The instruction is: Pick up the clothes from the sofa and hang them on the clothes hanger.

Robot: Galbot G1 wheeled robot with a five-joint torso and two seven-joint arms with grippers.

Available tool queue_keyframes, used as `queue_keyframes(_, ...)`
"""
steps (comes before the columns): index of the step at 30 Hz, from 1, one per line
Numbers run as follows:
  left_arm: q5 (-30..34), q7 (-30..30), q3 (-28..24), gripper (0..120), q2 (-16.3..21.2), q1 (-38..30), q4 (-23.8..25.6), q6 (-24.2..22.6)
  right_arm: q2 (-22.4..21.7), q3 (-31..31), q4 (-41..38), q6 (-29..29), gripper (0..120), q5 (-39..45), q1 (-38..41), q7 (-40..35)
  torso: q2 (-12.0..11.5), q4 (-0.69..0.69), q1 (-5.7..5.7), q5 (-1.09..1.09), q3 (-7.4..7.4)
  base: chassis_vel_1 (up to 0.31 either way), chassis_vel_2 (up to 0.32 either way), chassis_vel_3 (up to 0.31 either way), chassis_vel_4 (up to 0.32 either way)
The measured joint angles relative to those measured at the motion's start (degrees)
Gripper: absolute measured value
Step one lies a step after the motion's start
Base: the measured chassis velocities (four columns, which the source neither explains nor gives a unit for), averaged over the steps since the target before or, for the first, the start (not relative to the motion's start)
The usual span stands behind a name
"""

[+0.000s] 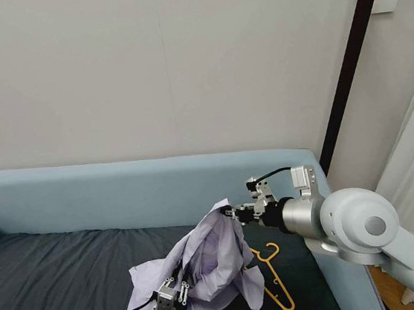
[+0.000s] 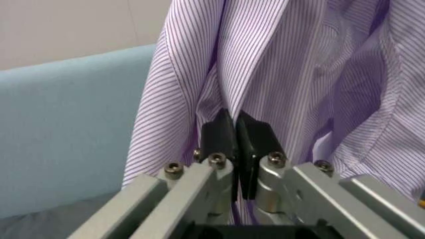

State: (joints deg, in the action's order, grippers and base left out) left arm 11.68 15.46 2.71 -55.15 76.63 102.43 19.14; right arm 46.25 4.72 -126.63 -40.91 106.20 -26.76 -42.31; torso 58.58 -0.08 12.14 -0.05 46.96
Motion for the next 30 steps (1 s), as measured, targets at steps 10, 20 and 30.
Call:
queue_keyframes(10, 0.1, -1.1, 5.0, 0, 2.3, 3.4, 4.2, 0.3, 1.3, -0.2, 2.3, -0.5, 0, -1.8, -1.0, 1.1, 0.0, 0.00, 0.00, -0.01, 0.00, 0.000, 0.000, 0.000, 0.000)
queue_keyframes(20, 7.4, -6.1, 10.1, 0, 16.1, 5.4, 11.5, -1.0, 3.6, 0.4, 8.3, -0.9, 0, -11.5, -3.7, 4.9, 0.0, -0.02, 0.00, -0.01, 0.00, 0.000, 0.000, 0.000, 0.000)
queue_keyframes(30, 24.1, -8.5, 16.9, 0, 39.7, 2.9, 19.9, -4.0, 2.2, -2.1, 7.9, -0.9, 0, -10.3, 1.3, 6.5, 0.0, 0.01, 0.01, -0.01, 0.00, 0.000, 0.000, 0.000, 0.000)
